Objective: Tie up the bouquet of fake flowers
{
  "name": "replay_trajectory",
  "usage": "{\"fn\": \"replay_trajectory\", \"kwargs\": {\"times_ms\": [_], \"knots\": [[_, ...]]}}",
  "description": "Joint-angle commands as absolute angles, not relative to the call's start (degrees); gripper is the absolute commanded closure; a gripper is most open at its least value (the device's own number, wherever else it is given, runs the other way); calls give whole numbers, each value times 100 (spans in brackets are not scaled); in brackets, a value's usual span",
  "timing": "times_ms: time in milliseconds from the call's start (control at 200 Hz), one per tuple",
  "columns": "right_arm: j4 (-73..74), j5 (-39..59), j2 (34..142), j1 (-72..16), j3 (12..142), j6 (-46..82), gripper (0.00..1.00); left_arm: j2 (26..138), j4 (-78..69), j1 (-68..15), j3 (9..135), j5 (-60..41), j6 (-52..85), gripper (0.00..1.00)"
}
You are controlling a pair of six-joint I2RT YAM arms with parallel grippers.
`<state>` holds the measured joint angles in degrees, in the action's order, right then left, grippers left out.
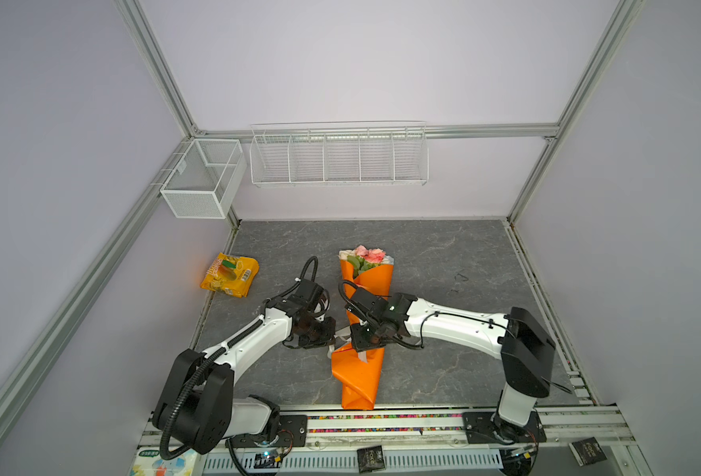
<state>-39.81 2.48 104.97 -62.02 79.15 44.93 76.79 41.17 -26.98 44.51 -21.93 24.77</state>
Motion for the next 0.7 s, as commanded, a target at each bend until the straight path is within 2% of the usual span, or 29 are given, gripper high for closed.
{"fn": "replay_trajectory", "kwargs": {"times_ms": [0, 80, 195, 540, 700], "knots": [[-4455, 116, 10562, -6302, 8148, 4545, 67, 7529, 4110, -2668, 4492, -2210, 2387, 100], [-4527, -189, 10310, -6365, 8176, 4516, 81, 7494, 4109, -2669, 4475, -2201, 2390, 100], [-4695, -254, 9948, -6378, 8145, 4393, 92, 7487, 4096, -2666, 4480, -2187, 2392, 100], [-5290, 480, 8774, -6522, 7228, 3498, 92, 7515, 4087, -2663, 4483, -2167, 2382, 100], [-4402, 1227, 8269, -6574, 6137, 3426, 93, 7523, 4066, -2670, 4474, -2178, 2397, 100]]}}
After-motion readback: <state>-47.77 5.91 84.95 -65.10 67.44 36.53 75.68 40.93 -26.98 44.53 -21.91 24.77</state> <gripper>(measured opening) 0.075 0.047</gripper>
